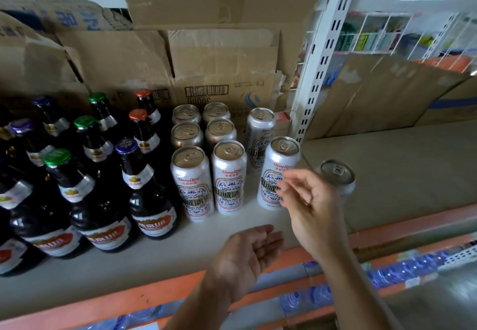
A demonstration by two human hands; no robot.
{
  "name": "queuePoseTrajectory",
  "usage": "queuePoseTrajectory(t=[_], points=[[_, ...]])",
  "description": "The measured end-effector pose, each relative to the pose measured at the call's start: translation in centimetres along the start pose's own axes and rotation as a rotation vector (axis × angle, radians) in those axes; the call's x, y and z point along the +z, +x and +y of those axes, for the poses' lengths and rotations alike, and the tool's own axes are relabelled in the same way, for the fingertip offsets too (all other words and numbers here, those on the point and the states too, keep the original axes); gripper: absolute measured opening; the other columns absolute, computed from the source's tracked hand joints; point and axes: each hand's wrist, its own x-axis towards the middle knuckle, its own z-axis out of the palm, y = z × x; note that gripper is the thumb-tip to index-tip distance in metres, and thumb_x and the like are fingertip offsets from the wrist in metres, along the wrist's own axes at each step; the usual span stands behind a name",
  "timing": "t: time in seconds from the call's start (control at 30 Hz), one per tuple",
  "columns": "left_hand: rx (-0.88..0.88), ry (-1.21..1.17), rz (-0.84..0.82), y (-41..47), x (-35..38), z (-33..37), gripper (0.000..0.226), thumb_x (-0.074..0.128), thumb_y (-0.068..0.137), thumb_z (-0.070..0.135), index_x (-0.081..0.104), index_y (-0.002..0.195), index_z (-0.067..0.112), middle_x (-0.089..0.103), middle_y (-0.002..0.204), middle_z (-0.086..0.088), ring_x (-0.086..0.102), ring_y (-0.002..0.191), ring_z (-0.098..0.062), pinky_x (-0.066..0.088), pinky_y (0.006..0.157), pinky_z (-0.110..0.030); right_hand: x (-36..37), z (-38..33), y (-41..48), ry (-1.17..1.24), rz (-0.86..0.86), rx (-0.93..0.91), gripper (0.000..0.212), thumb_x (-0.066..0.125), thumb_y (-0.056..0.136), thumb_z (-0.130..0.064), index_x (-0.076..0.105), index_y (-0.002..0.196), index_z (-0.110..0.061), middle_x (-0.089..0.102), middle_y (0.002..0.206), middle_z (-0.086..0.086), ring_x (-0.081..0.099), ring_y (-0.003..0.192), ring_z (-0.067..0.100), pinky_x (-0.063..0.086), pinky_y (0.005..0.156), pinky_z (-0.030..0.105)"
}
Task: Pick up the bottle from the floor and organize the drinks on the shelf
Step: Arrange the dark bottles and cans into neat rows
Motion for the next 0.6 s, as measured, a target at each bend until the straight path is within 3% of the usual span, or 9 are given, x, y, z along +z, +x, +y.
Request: queuePoseTrajectory(t=[0.2,0.37,0.47,0.53,0.6], points=[[0.011,-0.042,-0.019,0.0,-0.1,0.6,0.024,0.041,0.091,0.003,0.059,0.106,-0.001,0.072,0.093,-0.019,0.066,0.086,-0.025,0.051,0.077,-0.03,-1.1,-1.2,0.8,0.022,0.018,-0.076,0.012,0.058,0.082,-0.037,0.064,0.092,-0.031,0.072,0.086,-0.005,0.071,0.085,0.015,0.058,0.074,0.05],[0.019,-0.074,-0.022,0.3,0.0,1.0,0.025,0.04,0.091,0.003,0.059,0.108,-0.001,0.072,0.095,-0.019,0.069,0.083,-0.024,0.057,0.067,-0.027,-1.7,-2.1,2.8,0.023,0.052,-0.115,0.015,0.058,0.08,-0.04,0.064,0.092,-0.034,0.072,0.085,-0.004,0.071,0.083,0.015,0.057,0.074,0.052],[0.033,-0.063,0.001,0.6,0.0,1.2,0.025,0.04,0.091,0.003,0.059,0.107,-0.001,0.072,0.096,-0.019,0.069,0.084,-0.026,0.054,0.072,-0.03,-1.6,-2.5,4.1,-0.018,0.04,-0.092,0.015,0.059,0.079,-0.036,0.064,0.092,-0.031,0.071,0.085,-0.004,0.071,0.084,0.014,0.057,0.075,0.053],[0.05,-0.065,0.028,0.8,0.0,1.4,0.023,0.042,0.091,0.002,0.06,0.104,-0.002,0.072,0.094,-0.02,0.069,0.085,-0.027,0.052,0.074,-0.031,-1.5,-2.7,5.0,-0.042,0.02,-0.081,0.013,0.058,0.08,-0.03,0.064,0.092,-0.029,0.071,0.086,-0.005,0.07,0.084,0.012,0.057,0.075,0.047],[0.065,-0.069,0.054,1.1,-0.1,1.5,0.021,0.044,0.09,0.002,0.061,0.102,-0.002,0.073,0.09,-0.02,0.068,0.084,-0.028,0.052,0.077,-0.033,-1.6,-2.9,5.6,-0.066,0.023,-0.097,0.014,0.06,0.081,-0.028,0.065,0.094,-0.027,0.07,0.086,-0.008,0.069,0.082,0.005,0.055,0.072,0.028]])
